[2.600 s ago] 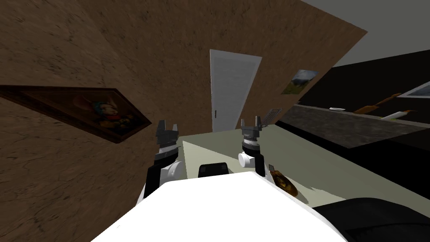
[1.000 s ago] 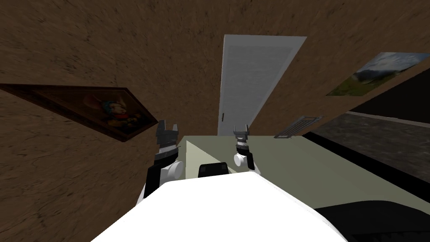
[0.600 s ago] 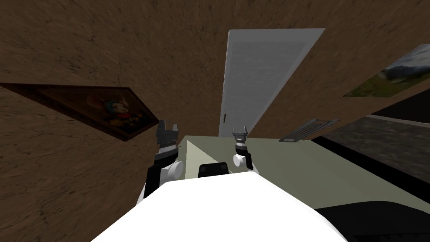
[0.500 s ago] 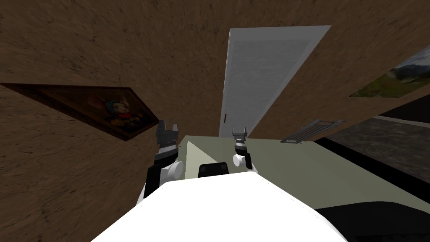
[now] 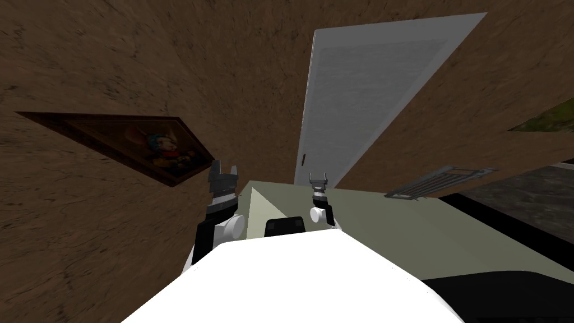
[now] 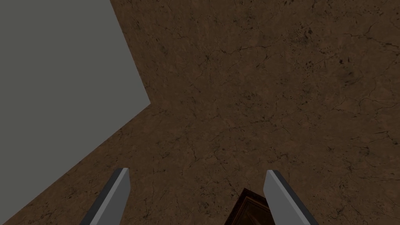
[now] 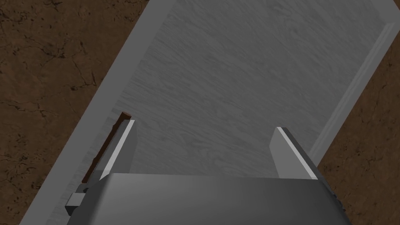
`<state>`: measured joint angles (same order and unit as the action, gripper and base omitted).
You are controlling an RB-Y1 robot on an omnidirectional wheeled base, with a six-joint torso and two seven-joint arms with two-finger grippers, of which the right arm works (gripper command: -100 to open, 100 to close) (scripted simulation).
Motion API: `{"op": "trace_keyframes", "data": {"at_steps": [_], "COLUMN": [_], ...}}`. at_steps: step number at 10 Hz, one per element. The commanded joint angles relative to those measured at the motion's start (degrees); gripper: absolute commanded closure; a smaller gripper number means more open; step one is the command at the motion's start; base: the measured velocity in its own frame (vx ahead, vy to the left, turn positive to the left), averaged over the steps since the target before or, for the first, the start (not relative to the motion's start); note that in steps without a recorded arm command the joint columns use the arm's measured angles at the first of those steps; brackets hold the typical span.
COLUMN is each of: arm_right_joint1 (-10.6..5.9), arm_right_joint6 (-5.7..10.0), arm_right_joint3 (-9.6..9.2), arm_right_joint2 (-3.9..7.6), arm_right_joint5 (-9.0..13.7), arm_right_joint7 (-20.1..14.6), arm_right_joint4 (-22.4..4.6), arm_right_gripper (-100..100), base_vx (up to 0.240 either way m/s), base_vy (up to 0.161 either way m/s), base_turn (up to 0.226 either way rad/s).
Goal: Pull the door open
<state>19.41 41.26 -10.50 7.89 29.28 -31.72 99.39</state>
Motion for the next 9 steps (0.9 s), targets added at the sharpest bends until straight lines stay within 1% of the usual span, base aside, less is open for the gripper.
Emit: {"op": "trace_keyframes", "data": {"at_steps": [1, 3, 9], "arm_right_joint1": [-0.54, -1.16, -3.01], "arm_right_joint6": [0.64, 1.51, 4.12], "arm_right_joint3": [-0.35, -0.89, -2.51], "arm_right_joint2": [0.49, 0.98, 2.36], "arm_right_joint5": [1.8, 3.8, 10.0], "arm_right_joint7": [-1.5, -3.2, -8.1], "arm_right_joint4": [-2.1, -4.7, -12.4], "arm_right_gripper": [-100, -100, -100], "base_vx": [0.097, 0.091, 0.094], "base_vy": [-0.026, -0.020, -0.043], "base_turn": [0.096, 0.112, 0.107]}}
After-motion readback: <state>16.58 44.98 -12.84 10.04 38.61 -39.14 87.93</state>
